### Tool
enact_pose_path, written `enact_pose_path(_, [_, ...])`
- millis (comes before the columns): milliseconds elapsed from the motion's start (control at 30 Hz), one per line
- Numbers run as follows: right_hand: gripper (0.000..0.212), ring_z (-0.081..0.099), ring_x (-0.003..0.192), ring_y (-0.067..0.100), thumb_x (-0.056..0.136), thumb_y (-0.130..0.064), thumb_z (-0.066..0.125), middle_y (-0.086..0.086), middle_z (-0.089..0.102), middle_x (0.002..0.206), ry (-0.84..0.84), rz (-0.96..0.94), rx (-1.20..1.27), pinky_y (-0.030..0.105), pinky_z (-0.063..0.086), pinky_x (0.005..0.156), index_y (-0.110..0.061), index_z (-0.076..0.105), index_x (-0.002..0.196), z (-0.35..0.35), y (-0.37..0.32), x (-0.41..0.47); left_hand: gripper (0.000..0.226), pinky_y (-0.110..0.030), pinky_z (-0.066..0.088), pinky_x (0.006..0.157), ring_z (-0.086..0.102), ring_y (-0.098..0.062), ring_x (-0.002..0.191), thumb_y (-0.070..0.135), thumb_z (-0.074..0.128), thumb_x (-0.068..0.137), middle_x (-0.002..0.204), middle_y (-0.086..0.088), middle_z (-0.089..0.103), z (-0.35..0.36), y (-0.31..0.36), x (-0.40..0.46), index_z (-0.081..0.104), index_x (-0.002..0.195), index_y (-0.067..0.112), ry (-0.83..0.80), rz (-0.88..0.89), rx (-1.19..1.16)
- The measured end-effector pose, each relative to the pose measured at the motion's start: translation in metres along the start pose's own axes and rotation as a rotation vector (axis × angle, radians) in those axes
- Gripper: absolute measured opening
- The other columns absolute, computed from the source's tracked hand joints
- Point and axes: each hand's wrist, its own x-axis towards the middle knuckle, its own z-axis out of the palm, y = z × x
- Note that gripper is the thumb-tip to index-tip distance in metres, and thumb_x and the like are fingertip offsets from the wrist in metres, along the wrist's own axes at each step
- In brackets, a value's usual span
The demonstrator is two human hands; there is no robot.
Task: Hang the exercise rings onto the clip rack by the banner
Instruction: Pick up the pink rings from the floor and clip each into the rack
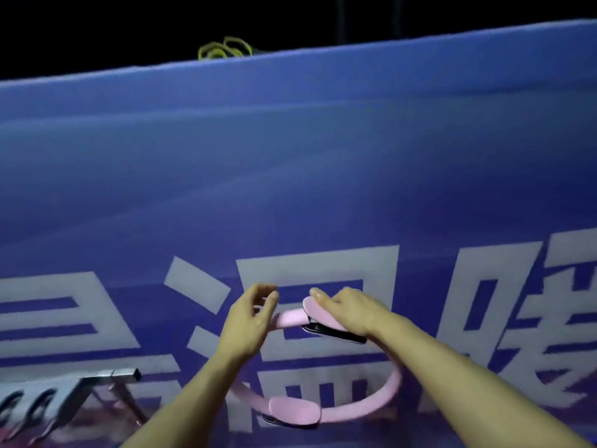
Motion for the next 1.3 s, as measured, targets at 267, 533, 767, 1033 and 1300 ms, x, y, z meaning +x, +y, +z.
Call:
enact_pose_path(267, [0.076,0.041,0.057,0.023,0.085,-0.086,0.025,0.004,0.044,0.063,0.112,-0.147,0.130,0.035,0.034,0.061,-0.015,0.038,0.060,-0.107,-0.097,-0.010,0.064,-0.037,0.046,0.060,0.062,-0.016,0.062,0.069,0.031,0.092,0.064,0.001,0.068,-0.121,0.059,-0.007,0.066,0.071,0.021,0.315,0.033,0.168])
enact_pose_path(533, [0.085,0.061,0.059,0.018,0.080,-0.090,0.027,0.004,0.066,0.069,-0.036,-0.236,0.569,0.030,0.049,0.065,-0.022,0.076,0.075,-0.124,-0.135,-0.025,0.081,-0.035,0.047,0.061,0.063,-0.024,0.056,0.073,0.023,0.089,0.053,-0.006,0.066,-0.216,0.066,-0.038,0.066,0.057,0.012,0.549,0.017,0.094])
enact_pose_path(767, [0.092,0.059,0.061,0.026,0.080,-0.088,0.035,0.013,0.061,0.070,-0.188,-0.245,0.749,0.034,0.053,0.060,-0.007,0.074,0.099,-0.094,-0.186,-0.032,0.077,-0.035,0.034,0.053,0.046,-0.024,0.049,0.062,0.031,0.100,0.054,-0.009,0.052,-0.288,0.049,-0.075,0.058,0.060,0.002,0.587,-0.011,0.204])
enact_pose_path(1033, [0.054,0.065,0.079,0.025,0.097,-0.056,0.048,0.013,0.075,0.093,-0.101,-0.440,0.692,0.037,0.049,0.081,-0.009,0.075,0.091,-0.056,-0.313,-0.069,0.061,-0.031,0.031,0.050,0.045,-0.020,0.050,0.050,0.033,0.104,0.053,-0.003,0.048,-0.371,0.007,-0.136,0.051,0.055,0.018,0.518,-0.123,0.355])
enact_pose_path(1300, [0.039,0.067,0.099,0.013,0.087,-0.045,0.068,-0.008,0.071,0.114,-0.190,-0.706,-0.288,0.038,0.056,0.089,-0.027,0.063,0.122,0.052,-0.475,-0.142,0.067,-0.034,0.042,0.056,0.054,-0.026,0.059,0.064,0.029,0.095,0.058,-0.002,0.053,-0.424,-0.041,-0.201,0.055,0.060,0.013,0.252,-0.095,0.885])
